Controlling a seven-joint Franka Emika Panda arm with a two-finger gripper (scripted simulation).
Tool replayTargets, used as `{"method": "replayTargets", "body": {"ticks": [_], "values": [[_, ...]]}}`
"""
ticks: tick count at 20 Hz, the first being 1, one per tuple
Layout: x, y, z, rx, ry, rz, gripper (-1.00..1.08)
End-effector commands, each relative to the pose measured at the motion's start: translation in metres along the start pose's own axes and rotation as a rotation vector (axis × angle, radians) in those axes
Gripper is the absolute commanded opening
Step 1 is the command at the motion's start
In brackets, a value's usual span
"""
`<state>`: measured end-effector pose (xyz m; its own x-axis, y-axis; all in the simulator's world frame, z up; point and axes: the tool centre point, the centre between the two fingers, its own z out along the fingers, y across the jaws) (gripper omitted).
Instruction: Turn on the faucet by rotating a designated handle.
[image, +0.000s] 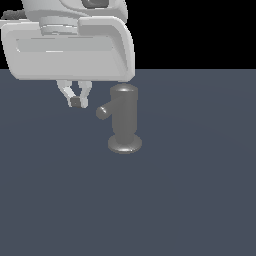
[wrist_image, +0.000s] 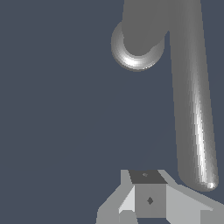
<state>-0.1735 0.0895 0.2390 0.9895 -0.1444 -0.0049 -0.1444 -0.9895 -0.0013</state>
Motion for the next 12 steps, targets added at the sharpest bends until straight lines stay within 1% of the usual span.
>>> {"method": "replayTargets", "body": {"ticks": [1, 6, 12], "values": [[0.004, -0.004, 0.009, 0.001, 0.003, 0.005, -1.0], [0.008, -0.007, 0.018, 0.0, 0.004, 0.011, -1.0], [0.009, -0.008, 0.019, 0.0, 0.005, 0.012, -1.0]]}}
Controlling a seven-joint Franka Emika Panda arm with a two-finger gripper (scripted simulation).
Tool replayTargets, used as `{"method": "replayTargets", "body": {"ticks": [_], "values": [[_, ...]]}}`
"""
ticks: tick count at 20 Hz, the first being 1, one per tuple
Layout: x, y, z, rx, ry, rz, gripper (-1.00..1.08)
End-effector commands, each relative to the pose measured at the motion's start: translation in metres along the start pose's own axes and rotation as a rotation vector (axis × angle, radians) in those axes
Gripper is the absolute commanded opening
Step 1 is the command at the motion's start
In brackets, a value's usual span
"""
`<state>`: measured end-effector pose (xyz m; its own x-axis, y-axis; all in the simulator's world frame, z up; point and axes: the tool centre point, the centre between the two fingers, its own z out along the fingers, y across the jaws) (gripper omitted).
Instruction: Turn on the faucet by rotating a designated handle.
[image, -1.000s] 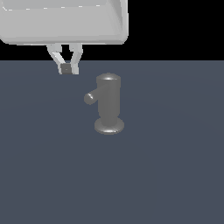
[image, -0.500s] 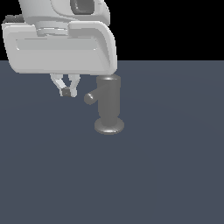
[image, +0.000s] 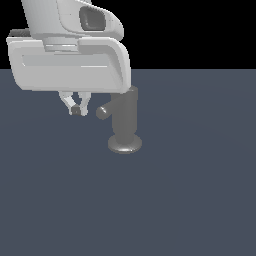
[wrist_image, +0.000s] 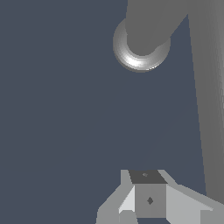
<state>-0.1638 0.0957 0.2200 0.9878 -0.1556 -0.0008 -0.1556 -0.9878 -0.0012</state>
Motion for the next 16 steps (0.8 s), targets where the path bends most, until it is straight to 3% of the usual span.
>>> {"method": "replayTargets", "body": {"ticks": [1, 16], "values": [[0.0, 0.0, 0.0, 0.0, 0.0, 0.0, -1.0], [0.013, 0.078, 0.0, 0.0, 0.0, 0.0, -1.0]]}}
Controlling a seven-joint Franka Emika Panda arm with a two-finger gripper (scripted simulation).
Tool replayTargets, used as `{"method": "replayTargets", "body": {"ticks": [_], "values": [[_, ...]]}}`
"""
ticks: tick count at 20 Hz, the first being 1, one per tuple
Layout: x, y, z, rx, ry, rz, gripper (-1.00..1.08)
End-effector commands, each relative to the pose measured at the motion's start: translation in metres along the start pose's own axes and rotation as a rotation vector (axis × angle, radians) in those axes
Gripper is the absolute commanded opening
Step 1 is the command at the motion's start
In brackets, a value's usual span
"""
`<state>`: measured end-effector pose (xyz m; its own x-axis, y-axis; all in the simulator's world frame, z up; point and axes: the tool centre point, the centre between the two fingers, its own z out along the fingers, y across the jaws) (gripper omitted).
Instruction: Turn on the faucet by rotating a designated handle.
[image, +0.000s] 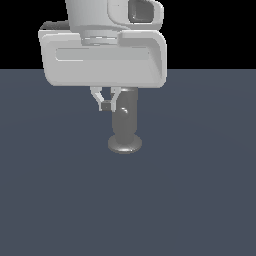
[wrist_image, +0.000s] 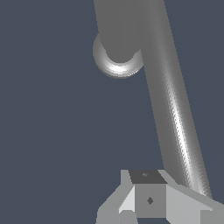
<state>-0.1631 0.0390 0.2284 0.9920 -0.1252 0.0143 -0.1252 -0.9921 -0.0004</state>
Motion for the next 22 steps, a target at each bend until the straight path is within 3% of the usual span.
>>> {"method": "replayTargets", "body": {"ticks": [1, 17, 18, 19, 22], "values": [[0.004, 0.027, 0.008, 0.0, -0.015, 0.031, -1.0], [0.016, 0.111, 0.008, -0.001, -0.014, 0.031, -1.0], [0.016, 0.111, 0.008, -0.001, -0.014, 0.031, -1.0], [0.027, 0.094, -0.007, -0.003, 0.027, 0.001, -1.0], [0.036, 0.102, -0.006, -0.003, 0.025, 0.003, -1.0]]}}
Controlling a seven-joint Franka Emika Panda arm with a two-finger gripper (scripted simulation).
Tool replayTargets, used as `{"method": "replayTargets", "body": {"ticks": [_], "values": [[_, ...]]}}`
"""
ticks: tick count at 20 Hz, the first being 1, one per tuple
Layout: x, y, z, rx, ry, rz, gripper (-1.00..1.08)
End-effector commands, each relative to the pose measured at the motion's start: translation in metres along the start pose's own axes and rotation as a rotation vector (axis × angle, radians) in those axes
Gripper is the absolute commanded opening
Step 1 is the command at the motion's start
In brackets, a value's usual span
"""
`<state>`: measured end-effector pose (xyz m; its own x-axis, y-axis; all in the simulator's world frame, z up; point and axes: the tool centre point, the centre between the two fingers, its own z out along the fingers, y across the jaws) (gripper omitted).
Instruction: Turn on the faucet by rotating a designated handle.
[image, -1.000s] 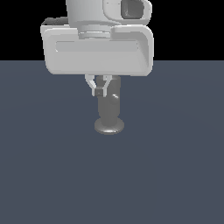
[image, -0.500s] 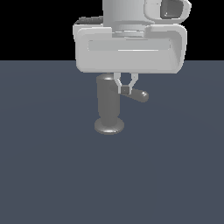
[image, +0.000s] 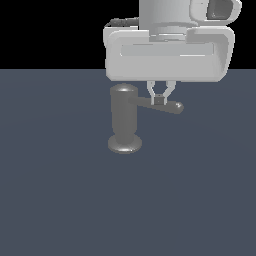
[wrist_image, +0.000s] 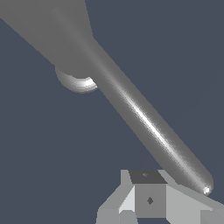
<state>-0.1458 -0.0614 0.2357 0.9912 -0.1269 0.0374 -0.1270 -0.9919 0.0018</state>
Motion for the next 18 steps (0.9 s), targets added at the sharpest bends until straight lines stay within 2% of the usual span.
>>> {"method": "replayTargets", "body": {"ticks": [1, 18], "values": [[0.009, 0.007, 0.002, 0.0, 0.001, 0.002, -1.0], [0.056, 0.051, 0.009, 0.0, -0.015, 0.014, -1.0]]}}
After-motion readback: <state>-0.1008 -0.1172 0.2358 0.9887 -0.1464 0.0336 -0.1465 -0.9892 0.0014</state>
